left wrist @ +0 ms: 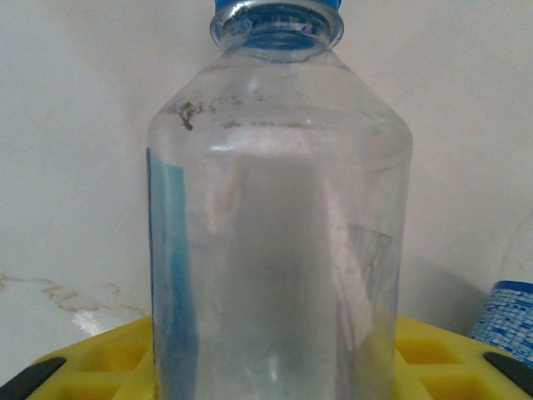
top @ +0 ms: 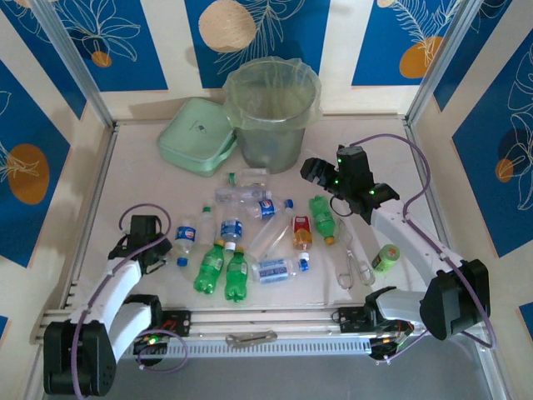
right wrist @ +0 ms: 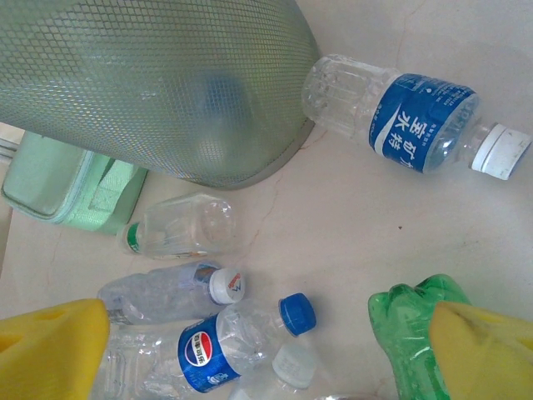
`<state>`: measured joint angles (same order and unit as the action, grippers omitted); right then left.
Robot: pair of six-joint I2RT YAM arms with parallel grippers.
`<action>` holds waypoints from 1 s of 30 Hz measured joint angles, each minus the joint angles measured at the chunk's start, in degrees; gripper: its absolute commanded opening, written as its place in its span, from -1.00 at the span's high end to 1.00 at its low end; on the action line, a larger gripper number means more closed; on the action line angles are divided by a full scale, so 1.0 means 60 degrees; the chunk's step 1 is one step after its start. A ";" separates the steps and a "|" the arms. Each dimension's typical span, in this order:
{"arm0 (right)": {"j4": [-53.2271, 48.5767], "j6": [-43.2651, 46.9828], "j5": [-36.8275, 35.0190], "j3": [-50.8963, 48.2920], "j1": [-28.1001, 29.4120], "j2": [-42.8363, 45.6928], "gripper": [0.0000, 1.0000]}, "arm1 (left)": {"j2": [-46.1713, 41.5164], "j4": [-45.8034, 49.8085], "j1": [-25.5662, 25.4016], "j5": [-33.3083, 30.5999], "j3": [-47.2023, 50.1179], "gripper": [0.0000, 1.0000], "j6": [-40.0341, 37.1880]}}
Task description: Put the plastic bottles in the bin
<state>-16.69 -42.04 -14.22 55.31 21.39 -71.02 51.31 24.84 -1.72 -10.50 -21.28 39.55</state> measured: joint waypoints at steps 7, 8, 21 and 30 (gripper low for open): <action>0.0066 -0.0004 0.0004 -0.0189 -0.0007 0.0007 -0.98 | -0.0674 0.0510 0.0000 0.0255 -0.1384 0.14 -0.0623; 0.0142 -0.0007 0.0007 -0.0244 -0.0011 0.0007 -0.98 | -0.0641 0.0477 0.0000 0.0357 -0.1796 0.14 -0.0688; 0.0419 -0.0106 0.0237 -0.0433 -0.0113 -0.0004 -0.98 | 0.2106 -0.1581 -0.1869 0.1526 -0.6353 0.14 -0.1086; 0.0430 -0.0106 0.0444 -0.0903 -0.0280 0.0044 -0.98 | 0.5581 -0.2408 -0.3730 0.1938 -1.1154 0.12 -0.2233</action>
<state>-14.11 -42.68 -11.55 49.89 19.70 -70.76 84.79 10.39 -24.10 1.13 -88.20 26.15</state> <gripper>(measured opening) 0.990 0.441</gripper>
